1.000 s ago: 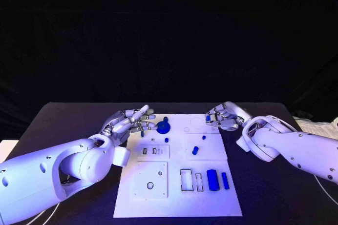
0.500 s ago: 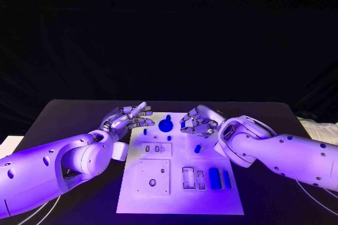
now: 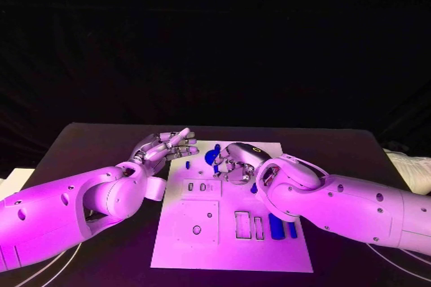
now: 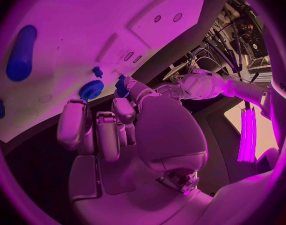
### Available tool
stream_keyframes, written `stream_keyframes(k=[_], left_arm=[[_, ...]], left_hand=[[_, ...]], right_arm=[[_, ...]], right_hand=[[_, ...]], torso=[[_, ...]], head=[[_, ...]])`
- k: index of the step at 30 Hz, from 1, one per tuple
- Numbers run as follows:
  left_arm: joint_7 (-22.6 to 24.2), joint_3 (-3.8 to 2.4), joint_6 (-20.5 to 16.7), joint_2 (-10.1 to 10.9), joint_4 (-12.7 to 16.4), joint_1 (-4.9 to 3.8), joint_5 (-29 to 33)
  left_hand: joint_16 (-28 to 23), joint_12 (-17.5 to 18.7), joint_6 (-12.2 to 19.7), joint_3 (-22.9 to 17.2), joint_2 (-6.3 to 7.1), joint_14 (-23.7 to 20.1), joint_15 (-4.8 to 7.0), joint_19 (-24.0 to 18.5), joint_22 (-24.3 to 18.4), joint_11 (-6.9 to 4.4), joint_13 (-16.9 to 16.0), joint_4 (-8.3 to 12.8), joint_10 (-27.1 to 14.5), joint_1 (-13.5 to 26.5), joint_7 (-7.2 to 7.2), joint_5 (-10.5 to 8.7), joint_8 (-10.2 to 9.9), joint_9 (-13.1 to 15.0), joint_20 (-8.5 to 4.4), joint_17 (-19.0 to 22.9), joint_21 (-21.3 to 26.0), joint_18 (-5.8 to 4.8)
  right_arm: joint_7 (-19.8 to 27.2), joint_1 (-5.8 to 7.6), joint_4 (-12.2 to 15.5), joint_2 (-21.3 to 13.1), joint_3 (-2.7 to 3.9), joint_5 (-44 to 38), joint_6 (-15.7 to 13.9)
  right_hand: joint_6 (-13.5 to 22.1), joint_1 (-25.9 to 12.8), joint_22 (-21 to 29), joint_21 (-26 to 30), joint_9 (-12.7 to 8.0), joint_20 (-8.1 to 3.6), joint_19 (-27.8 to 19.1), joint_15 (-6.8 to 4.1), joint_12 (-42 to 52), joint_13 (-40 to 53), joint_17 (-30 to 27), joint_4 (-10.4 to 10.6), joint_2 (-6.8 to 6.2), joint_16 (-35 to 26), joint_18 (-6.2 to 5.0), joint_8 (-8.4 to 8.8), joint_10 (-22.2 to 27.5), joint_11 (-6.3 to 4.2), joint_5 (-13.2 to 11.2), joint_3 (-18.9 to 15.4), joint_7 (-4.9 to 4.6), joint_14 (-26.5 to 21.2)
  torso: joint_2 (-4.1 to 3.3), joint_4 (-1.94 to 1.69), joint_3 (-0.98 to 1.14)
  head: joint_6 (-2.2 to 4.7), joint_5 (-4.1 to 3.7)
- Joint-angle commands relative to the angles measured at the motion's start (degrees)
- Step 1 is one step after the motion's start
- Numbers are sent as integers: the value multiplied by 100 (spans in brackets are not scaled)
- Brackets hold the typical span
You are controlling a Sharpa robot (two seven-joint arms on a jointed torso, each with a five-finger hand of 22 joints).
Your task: Assemble the parts on the task board
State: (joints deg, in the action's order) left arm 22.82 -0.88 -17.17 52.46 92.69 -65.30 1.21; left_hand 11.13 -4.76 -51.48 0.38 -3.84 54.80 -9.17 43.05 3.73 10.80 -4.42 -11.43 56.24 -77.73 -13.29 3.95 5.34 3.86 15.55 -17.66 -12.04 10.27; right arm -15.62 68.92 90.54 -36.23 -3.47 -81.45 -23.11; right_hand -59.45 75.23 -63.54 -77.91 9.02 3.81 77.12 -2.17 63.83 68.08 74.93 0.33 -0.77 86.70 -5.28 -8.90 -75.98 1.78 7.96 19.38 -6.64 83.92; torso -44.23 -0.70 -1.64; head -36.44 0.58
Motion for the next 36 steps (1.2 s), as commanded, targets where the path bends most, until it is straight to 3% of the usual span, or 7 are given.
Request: stream_keyframes(k=[1, 10, 18, 36], left_arm=[[60, -3, 238, -25, -11, -3, 12], [60, -3, 252, -25, 6, -3, 12], [78, -3, 229, -28, 49, -3, 12], [70, -3, 222, -41, 80, -3, 12]], left_hand=[[-239, 52, 24, 14, -29, -158, -47, -204, -8, 60, 25, 48, -18, -61, -73, 5, -42, -3, 71, 143, 152, 22], [-429, 71, 20, 55, -73, -41, -33, 81, 36, 55, 49, 75, -32, -73, -67, 7, -56, -2, 57, 390, 69, 40], [-421, 58, -13, 81, -103, 171, 15, 362, 55, 37, 47, 81, 11, -83, -62, 5, -52, 0, 5, 464, -41, 41], [-402, 53, -22, 91, -108, 238, 29, 418, 57, 36, 45, 79, 23, -81, -73, 5, -51, 1, -9, 468, -62, 40]], right_arm=[[-249, -59, -65, 103, -11, -427, 197], [-302, -175, -182, 293, -35, -574, 284], [-312, -231, -228, 378, -51, -597, 381], [-346, -330, -336, 500, -80, -610, 337]], right_hand=[[24, -38, -4, -20, 159, 8, 16, -9, 20, 5, 1023, 18, -28, -3, 20, -75, -36, 1, 25, 4, -7, 501], [24, -41, 9, -15, 159, 8, 10, -9, 6, -6, 1012, 17, -33, -10, 18, -74, -29, 1, 28, 5, -8, 498], [24, -52, 5, -16, 159, 9, 13, -9, 4, -7, 1012, 18, -47, -10, 18, -71, -28, 3, 31, 2, -9, 499], [28, -83, 12, -13, 160, 10, 11, -6, -3, -12, 1011, 28, -71, -11, 17, -63, -23, 7, 20, -6, -14, 499]], torso=[[-3, 4, 6], [-6, 11, 13], [-4, 12, 11], [-2, 7, 17]], head=[[-16, 22], [-71, 79], [-102, 64], [-148, 85]])
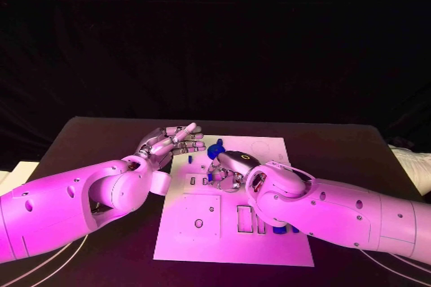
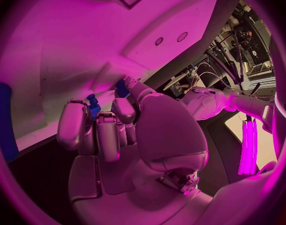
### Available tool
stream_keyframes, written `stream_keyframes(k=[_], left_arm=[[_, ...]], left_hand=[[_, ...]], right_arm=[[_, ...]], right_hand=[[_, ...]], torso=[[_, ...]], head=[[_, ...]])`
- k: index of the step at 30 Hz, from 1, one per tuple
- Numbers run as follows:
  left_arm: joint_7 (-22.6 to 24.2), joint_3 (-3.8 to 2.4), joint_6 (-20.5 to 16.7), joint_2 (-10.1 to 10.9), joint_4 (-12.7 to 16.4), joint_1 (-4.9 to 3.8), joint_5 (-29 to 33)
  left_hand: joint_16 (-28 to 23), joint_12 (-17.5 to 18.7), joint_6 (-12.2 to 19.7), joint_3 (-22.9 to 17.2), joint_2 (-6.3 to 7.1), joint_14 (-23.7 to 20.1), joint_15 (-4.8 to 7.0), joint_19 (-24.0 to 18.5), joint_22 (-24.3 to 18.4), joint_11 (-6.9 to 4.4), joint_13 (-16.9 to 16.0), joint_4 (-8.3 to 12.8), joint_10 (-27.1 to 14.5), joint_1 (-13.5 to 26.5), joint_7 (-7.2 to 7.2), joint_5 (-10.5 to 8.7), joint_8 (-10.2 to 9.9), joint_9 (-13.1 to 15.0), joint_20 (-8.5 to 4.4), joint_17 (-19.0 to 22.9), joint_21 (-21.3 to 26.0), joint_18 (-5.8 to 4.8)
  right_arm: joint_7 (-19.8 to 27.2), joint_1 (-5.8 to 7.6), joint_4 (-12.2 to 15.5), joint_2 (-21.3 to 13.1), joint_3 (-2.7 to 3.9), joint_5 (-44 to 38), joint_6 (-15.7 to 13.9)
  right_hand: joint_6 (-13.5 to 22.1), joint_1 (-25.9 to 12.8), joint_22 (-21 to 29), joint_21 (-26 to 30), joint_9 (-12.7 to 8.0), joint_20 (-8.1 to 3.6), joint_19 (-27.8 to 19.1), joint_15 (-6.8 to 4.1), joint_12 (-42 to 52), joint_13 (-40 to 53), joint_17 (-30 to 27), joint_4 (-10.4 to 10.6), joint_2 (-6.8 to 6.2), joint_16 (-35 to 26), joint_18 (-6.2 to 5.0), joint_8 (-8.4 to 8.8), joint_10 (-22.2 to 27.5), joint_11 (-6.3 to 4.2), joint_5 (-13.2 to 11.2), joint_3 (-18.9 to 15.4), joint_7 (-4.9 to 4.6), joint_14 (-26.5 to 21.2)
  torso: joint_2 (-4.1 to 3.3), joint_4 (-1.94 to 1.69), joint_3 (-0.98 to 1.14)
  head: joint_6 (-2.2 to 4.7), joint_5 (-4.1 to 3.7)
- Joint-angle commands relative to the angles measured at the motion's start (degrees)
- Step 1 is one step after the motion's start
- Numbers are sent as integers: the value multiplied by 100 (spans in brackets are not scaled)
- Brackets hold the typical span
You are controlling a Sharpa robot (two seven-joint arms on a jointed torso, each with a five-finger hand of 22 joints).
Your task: Assemble the parts on the task board
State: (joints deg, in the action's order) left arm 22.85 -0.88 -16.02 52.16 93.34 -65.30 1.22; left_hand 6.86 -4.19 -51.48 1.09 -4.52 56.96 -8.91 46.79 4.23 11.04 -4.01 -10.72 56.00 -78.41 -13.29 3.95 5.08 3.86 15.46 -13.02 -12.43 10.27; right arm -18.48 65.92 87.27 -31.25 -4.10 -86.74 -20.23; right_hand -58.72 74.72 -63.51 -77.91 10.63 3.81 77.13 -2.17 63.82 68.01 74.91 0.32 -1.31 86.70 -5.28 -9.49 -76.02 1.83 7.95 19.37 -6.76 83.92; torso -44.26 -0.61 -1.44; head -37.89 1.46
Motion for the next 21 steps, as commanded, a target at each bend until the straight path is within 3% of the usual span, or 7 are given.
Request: stream_keyframes(k=[1, 15, 21], left_arm=[[65, -3, 103, -11, 16, -3, 12], [44, -3, 89, -11, 11, -2, 12], [38, -3, 87, -17, 6, -2, 12]], left_hand=[[26, -4, -23, 20, -40, 24, 3, 46, 7, 13, 4, 8, 47, -13, -73, 6, -24, 1, 0, 5, -23, 40], [30, -5, -24, 21, -43, 35, 4, 55, 7, 12, 4, 8, 49, -13, -75, 6, -24, 1, -3, 5, -27, 40], [30, -5, -24, 21, -43, 35, 4, 55, 7, 12, 4, 8, 49, -13, -75, 6, -24, 1, -3, 5, -27, 40]], right_arm=[[-61, -34, -7, -2, -17, -83, 51], [-136, -50, 24, -68, -18, -108, 311], [-145, -60, 47, -72, -18, -123, 406]], right_hand=[[-45, -32, 9, -13, -1, 10, 10, -7, -3, -5, 1013, 29, -18, -11, 17, -4, -19, 2, 21, -5, -2, 499], [-31, -73, 29, -3, -3, 14, 0, -2, -39, -32, 1001, 45, -49, -19, 14, 13, 5, 8, 7, -14, -8, 496], [22, -177, 87, 30, -12, 27, -31, 16, -120, -90, 987, 83, -165, -31, 4, 61, 64, 30, -61, -77, -34, 492]], torso=[[2, 0, -3], [3, -3, -2], [0, 4, 0]], head=[[-4, -1], [-16, -9], [-20, -8]])
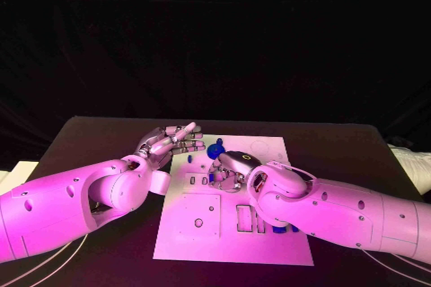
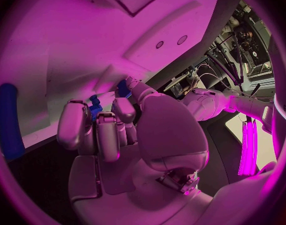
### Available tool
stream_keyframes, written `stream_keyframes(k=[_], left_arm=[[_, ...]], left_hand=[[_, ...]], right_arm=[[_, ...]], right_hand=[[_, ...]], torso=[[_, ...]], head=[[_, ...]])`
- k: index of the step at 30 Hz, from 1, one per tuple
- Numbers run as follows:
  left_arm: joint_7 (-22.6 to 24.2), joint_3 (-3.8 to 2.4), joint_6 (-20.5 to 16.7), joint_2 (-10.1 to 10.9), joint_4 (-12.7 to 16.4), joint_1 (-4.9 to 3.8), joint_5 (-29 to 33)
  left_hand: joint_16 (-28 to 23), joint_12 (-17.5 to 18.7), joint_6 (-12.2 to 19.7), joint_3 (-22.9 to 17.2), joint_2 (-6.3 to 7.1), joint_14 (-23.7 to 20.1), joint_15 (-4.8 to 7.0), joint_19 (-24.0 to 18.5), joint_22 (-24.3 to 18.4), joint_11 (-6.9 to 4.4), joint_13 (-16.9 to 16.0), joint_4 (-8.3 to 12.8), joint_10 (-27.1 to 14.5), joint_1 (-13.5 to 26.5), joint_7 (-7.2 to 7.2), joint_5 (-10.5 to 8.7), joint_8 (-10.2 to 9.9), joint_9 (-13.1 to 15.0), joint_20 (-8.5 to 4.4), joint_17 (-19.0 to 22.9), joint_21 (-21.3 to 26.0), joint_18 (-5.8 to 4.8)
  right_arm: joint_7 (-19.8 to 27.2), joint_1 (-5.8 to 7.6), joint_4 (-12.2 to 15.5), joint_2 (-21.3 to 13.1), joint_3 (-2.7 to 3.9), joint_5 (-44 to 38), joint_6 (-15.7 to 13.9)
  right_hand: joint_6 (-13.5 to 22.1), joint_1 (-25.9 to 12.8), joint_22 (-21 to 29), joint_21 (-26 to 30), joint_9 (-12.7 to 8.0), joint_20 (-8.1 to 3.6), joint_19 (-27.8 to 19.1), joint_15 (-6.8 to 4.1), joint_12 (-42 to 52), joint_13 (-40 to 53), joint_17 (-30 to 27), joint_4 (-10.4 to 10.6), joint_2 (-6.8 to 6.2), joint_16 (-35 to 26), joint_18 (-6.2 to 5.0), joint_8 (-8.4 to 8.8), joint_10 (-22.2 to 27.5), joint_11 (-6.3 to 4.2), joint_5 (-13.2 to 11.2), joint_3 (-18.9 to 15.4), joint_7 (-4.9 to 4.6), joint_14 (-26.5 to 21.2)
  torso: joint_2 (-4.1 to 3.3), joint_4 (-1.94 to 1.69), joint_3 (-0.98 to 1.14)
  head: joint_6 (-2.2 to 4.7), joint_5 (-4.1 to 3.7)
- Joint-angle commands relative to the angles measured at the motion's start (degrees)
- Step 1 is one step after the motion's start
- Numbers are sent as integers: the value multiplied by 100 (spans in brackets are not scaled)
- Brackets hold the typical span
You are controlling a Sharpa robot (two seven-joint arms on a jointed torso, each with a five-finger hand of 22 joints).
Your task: Assemble the parts on the task board
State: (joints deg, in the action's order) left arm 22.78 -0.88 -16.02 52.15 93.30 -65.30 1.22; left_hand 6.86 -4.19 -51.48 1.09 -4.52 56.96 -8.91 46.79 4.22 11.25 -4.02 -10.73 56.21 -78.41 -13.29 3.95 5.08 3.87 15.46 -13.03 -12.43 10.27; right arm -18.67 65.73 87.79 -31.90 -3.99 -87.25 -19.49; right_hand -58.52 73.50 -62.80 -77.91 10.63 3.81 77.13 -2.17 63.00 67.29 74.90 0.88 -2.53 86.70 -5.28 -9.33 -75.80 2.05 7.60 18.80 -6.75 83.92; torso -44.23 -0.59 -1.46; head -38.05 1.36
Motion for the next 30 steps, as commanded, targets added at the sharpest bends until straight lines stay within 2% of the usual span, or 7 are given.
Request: stream_keyframes(k=[1, 15, 23, 30], left_arm=[[44, -3, 88, -16, 9, -2, 12], [32, -3, 92, -20, 5, -2, 12], [19, -3, 97, -20, -2, -2, 12], [1, -2, 106, -29, -20, -1, 12]], left_hand=[[30, -5, -24, 21, -43, 35, 4, 55, 8, -8, 4, 8, 28, -14, -75, 6, -24, 1, -3, 6, -27, 39], [32, -5, -25, 21, -46, 43, 6, 63, 8, -7, 4, 7, 28, -14, -78, 6, -24, 1, -5, 7, -30, 39], [32, -5, -25, 21, -46, 43, 6, 63, 8, -7, 4, 7, 28, -14, -78, 6, -24, 1, -5, 7, -30, 39], [34, -4, -23, 22, -49, 51, 6, 71, 8, -5, 5, 7, 26, -14, -81, 6, -26, 0, -7, 8, -32, 38]], right_arm=[[-131, -41, -4, -7, -29, -75, 331], [-166, -49, -11, -6, -30, -87, 131], [-60, -49, -9, -17, -30, -23, -313], [56, -51, 29, -35, -30, 15, -720]], right_hand=[[8, -66, 23, 34, -13, 29, -36, 18, -47, -26, 986, 31, -56, -32, 3, 49, 49, 11, -28, -31, -39, 492], [166, -182, 134, 101, -47, 64, -98, 57, -345, -267, 943, 110, -190, -67, -17, 161, 248, 59, -142, -175, -94, 479], [543, -193, 392, 250, -130, 131, -238, 133, -640, -530, 873, 193, -306, -124, -62, 352, 494, 150, -218, -313, -190, 459], [598, -234, 468, 304, -127, 159, -279, 156, -697, -609, 827, 289, -411, -161, -77, 346, 579, 171, -137, -481, -204, 445]], torso=[[-3, 0, 0], [-2, -4, -4], [-2, -2, -6], [-2, -3, -4]], head=[[-6, -2], [-19, -10], [-20, -18], [-23, -30]])
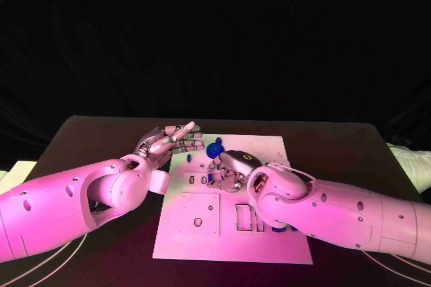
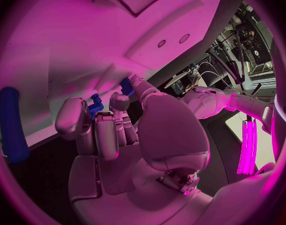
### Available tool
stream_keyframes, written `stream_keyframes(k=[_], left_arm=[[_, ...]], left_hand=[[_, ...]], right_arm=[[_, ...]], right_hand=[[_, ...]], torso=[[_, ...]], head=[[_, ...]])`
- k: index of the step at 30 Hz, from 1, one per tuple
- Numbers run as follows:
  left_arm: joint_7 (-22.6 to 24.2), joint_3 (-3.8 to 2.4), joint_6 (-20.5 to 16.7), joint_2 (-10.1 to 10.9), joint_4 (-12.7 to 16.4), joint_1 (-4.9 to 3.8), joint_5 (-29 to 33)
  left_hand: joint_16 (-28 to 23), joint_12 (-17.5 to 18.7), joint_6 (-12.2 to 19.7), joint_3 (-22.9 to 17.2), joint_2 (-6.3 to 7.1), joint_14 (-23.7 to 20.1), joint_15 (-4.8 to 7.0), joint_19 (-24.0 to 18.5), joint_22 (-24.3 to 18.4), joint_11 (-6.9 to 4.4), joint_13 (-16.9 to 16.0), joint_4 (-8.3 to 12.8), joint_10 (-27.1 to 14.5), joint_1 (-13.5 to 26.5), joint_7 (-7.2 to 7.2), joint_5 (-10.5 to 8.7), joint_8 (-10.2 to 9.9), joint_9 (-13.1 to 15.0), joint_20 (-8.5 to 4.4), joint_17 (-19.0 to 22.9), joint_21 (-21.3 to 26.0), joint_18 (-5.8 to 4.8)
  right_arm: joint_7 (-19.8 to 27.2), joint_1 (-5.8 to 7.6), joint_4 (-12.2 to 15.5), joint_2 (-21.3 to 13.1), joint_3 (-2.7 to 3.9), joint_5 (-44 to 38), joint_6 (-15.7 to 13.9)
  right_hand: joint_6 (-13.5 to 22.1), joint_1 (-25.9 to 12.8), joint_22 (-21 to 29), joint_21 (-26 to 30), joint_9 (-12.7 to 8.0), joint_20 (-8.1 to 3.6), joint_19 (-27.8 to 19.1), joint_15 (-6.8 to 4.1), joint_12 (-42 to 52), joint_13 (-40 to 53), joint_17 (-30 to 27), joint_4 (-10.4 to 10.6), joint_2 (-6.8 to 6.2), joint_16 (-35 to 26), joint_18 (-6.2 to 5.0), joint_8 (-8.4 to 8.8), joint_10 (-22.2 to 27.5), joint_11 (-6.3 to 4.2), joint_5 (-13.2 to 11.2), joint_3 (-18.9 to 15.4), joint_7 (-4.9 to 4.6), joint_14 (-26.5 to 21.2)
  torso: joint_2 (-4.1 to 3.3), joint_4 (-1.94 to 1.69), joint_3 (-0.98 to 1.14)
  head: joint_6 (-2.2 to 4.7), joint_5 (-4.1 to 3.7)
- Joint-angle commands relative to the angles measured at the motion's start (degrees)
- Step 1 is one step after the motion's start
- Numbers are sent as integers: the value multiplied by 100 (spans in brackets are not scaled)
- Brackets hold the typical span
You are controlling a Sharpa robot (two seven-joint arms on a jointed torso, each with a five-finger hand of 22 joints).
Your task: Assemble the parts on the task board
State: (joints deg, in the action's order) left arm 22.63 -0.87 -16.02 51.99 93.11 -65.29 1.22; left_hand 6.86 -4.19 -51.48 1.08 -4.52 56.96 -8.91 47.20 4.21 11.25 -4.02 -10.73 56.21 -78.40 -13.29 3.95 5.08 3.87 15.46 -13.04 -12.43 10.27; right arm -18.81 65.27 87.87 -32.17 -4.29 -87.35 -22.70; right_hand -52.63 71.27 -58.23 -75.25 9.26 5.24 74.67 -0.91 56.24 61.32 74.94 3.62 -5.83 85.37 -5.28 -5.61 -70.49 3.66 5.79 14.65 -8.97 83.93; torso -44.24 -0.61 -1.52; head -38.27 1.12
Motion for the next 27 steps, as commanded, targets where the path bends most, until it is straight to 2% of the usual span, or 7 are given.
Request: stream_keyframes(k=[1, 12, 16, 20, 22, 24, 27], left_arm=[[14, -2, 105, -13, -4, -2, 11], [-6, 0, 98, -13, -40, -2, 11], [-71, 2, 40, -6, -70, -1, -34], [-312, 4, 10, 17, -116, -3, -270], [-651, 4, 7, 37, -133, -5, -549], [-999, 4, 62, 53, -146, -9, -816], [-1665, 3, 314, 78, -177, -31, -1412]], left_hand=[[34, -3, -24, 22, -48, 51, 7, 30, 9, -5, 5, 7, 26, -14, -81, 6, -26, 0, -7, 9, -32, 38], [51, -2, -22, 24, -53, 91, 15, 68, 14, -6, 6, 8, 24, -16, -79, 6, -28, 0, -17, 5, -50, 38], [185, -8, -37, 38, -69, 388, 95, 367, 58, -46, 4, 16, 41, -33, -47, 6, -30, 1, -105, -73, -199, 38], [992, -277, -381, 59, -93, 1550, 471, 1327, 301, -334, -131, -7, 630, -30, 191, 7, 118, 57, -480, -567, -769, 32], [1702, -576, -626, 13, -186, 2237, 710, 1912, 497, -540, -299, -33, 1224, -67, 334, 3, 213, 98, -730, -1033, -1177, 17], [2883, -765, -650, 5, -211, 2410, 802, 2203, 680, -610, -463, -86, 1365, -68, 391, -3, 225, 102, -824, -2102, -1498, -3], [5802, -1445, -633, 124, -108, 2661, 911, 2386, 1058, -667, -1036, -177, 1430, 16, 468, 10, 365, 156, -917, -4947, -2074, -35]], right_arm=[[88, -6, 30, -14, 0, 32, -451], [564, -19, 364, -242, 6, 176, -1176], [1093, 33, 577, -457, 29, 492, -1090], [1762, 227, 836, -806, 51, 1195, -528], [2043, 378, 975, -1049, 66, 1698, -37], [2200, 497, 1054, -1227, 72, 2104, 290], [2413, 659, 1155, -1514, 78, 2698, 572]], right_hand=[[8, -16, 16, 41, 12, 17, -35, 31, -20, -15, 824, 28, -89, -28, -78, -30, 51, 11, 52, -86, 18, 445], [21, 4, -29, 27, 29, 18, 1, 28, 124, 55, 844, 147, -135, -15, -70, -71, -13, 6, 162, -293, 25, 452], [6, 21, -64, 10, 38, 16, 25, 25, 198, 104, 858, 183, -108, -6, -63, -93, -54, 1, 186, -332, 30, 456], [-18, 166, -107, -12, 51, 9, 57, 16, 215, 100, 890, 181, 59, 17, -56, -128, -46, -9, 198, -292, 36, 464], [-71, 324, -110, -14, 69, 0, 62, 7, 227, 101, 897, 118, 167, 21, -56, -173, -45, -18, 287, -229, 39, 466], [-116, 429, -104, -10, 81, -7, 62, 1, 254, 115, 887, 68, 238, 14, -56, -207, -64, -25, 383, -181, 41, 464], [-194, 527, -50, 20, 100, -16, 35, -10, 286, 132, 796, 9, 293, -55, -66, -260, -95, -41, 461, -142, 57, 442]], torso=[[0, -1, 1], [5, -1, 9], [14, 3, 6], [24, 10, 12], [29, 17, 16], [54, 31, 25], [87, 61, 34]], head=[[-3, -5], [-18, 11], [-14, 12], [-3, 31], [-12, 37], [-15, 39], [-22, 48]])
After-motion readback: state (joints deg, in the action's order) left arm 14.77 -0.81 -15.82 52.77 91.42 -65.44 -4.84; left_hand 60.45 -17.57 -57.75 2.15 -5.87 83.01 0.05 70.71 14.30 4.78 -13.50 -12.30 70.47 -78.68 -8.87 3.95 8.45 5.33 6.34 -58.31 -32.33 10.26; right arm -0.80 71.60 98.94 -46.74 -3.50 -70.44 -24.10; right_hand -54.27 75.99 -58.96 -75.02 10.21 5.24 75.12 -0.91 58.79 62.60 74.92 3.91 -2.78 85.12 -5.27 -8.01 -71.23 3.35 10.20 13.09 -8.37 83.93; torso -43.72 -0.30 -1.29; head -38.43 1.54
